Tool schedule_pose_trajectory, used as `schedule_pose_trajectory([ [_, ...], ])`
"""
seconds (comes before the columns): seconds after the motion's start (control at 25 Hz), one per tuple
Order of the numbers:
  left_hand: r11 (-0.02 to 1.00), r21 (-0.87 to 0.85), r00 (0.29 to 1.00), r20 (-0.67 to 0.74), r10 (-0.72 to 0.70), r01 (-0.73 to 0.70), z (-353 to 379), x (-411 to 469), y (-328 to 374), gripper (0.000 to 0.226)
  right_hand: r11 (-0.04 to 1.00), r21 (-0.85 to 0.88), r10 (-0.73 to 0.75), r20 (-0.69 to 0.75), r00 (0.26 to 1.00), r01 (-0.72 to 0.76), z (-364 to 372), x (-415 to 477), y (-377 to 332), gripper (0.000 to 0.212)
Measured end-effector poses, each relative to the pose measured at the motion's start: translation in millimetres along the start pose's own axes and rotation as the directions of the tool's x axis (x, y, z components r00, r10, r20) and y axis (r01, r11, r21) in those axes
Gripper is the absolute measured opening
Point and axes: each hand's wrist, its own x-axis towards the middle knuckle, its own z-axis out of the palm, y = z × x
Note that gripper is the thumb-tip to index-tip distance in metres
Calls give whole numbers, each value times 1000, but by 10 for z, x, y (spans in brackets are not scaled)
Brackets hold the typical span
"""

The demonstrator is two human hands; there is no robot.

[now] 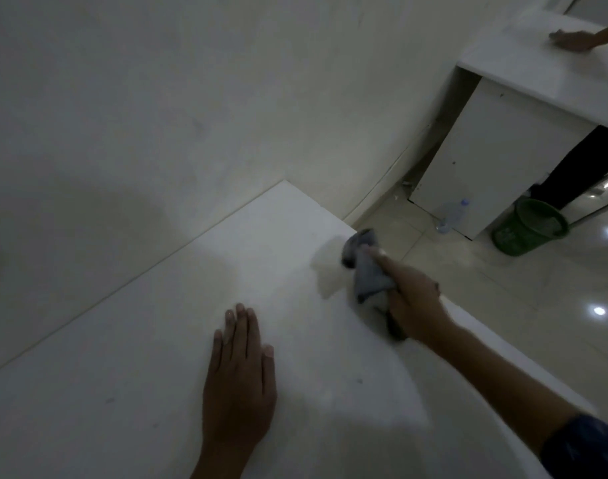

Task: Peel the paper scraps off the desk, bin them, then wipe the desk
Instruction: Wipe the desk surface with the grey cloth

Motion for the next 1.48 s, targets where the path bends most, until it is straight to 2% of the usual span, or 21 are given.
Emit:
schedule_pose_trajectory([
  [0.08,1000,12,1000,-6,7,-6,22,-4,-21,55,954,103,-296,191,936,281,262,-121,-511,47],
  [0.12,1000,26,1000,-7,17,-17,28,-11,-29,55,913,203,-403,312,861,353,396,-132,-716,54],
  [0.16,999,39,1000,-11,21,-21,26,-7,-27,54,904,243,-418,336,844,351,544,-81,-708,60],
  [0.2,999,47,1000,-10,12,-12,24,0,-19,54,917,227,-382,260,887,328,566,47,-618,63],
  [0.32,999,17,999,26,-33,33,26,20,1,60,960,276,-84,106,991,52,478,576,-173,60],
  [0.44,1000,1,1000,-7,-27,27,1,29,1,60,928,281,247,31,968,-246,182,844,158,51],
  [0.52,1000,7,1000,-2,-20,20,1,36,2,59,903,311,314,-10,949,-296,36,770,179,53],
  [0.64,999,16,999,12,-30,29,20,31,-7,56,948,312,21,122,992,-58,197,429,-356,61],
  [0.72,999,34,1000,20,-19,18,24,22,-13,55,932,291,-293,246,924,218,508,279,-776,61],
  [0.8,998,52,1000,9,-19,18,17,13,-11,56,902,248,-414,263,871,354,743,464,-938,62],
  [0.92,998,40,999,21,-50,49,-8,-14,6,57,949,217,-258,118,959,229,740,1046,-736,61],
  [1.0,998,38,998,26,-60,59,-17,-12,3,59,986,167,-27,34,999,21,696,1333,-358,56],
  [1.08,997,39,997,31,-68,67,-19,12,4,61,925,190,339,-31,940,-328,587,1453,7,42],
  [1.12,997,37,997,32,-72,70,-17,16,3,61,895,202,417,-60,907,-399,551,1471,80,39],
  [1.16,997,35,997,33,-73,72,-15,20,4,61,914,204,372,-68,926,-352,516,1456,58,39],
  [1.24,997,36,997,34,-71,70,-12,22,7,59,979,196,54,1,999,-53,578,1345,-379,40],
  [1.28,997,35,997,36,-71,70,-11,18,7,59,968,229,-107,17,994,101,724,1263,-659,34],
  [1.32,997,34,997,42,-68,67,-14,10,6,58,932,252,-280,40,959,262,865,1173,-932,32],
  [1.36,998,32,997,45,-64,63,-19,6,4,58,849,213,-517,136,845,484,962,1128,-1132,42],
  [1.4,998,29,997,44,-62,61,-22,8,-3,57,805,272,-587,244,772,527,1110,1140,-1285,53],
  [1.48,997,31,996,56,-69,67,-17,-12,-15,56,862,214,-498,190,846,460,1135,1371,-1273,64],
])
